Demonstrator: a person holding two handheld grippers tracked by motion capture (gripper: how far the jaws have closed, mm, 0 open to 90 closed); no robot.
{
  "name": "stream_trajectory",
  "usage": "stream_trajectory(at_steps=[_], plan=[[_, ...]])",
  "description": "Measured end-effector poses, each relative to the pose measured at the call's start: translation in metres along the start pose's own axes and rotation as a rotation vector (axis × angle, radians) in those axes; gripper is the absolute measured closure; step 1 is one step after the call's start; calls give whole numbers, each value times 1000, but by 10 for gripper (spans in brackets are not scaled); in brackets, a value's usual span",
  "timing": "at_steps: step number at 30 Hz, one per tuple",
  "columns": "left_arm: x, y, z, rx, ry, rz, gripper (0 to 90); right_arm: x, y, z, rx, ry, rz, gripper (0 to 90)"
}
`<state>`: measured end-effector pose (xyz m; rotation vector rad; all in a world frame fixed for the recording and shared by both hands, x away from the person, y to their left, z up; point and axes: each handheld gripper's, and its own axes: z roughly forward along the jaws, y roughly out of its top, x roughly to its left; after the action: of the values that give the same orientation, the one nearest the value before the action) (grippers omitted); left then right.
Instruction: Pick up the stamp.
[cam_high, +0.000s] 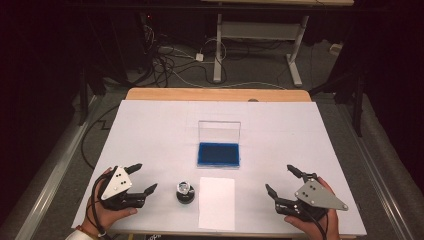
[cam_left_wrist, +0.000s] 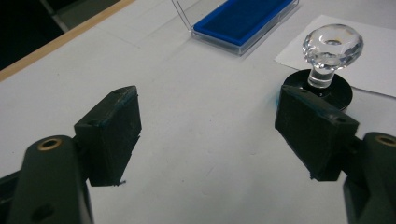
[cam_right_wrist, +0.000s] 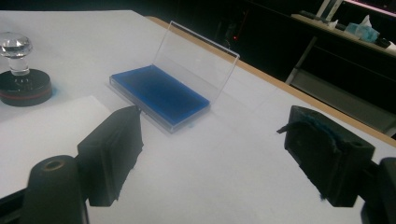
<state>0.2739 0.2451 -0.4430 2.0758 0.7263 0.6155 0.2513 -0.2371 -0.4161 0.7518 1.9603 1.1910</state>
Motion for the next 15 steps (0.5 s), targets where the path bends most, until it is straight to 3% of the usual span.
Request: stream_trajectory(at_steps=[3, 5, 14, 15], plan=[[-2, 0, 4, -7, -12, -20, 219, 0, 1, 2, 2, 12, 8, 199], [-1, -1, 3, 29, -19, 8, 219, 2, 1, 3, 7, 13, -7, 201], [-2, 0, 0, 36, -65, 6, 242, 3, 2, 6, 20, 14, -11, 198], [-1, 1, -1, 51, -69, 26, 245, 4, 2, 6, 22, 12, -14, 198]])
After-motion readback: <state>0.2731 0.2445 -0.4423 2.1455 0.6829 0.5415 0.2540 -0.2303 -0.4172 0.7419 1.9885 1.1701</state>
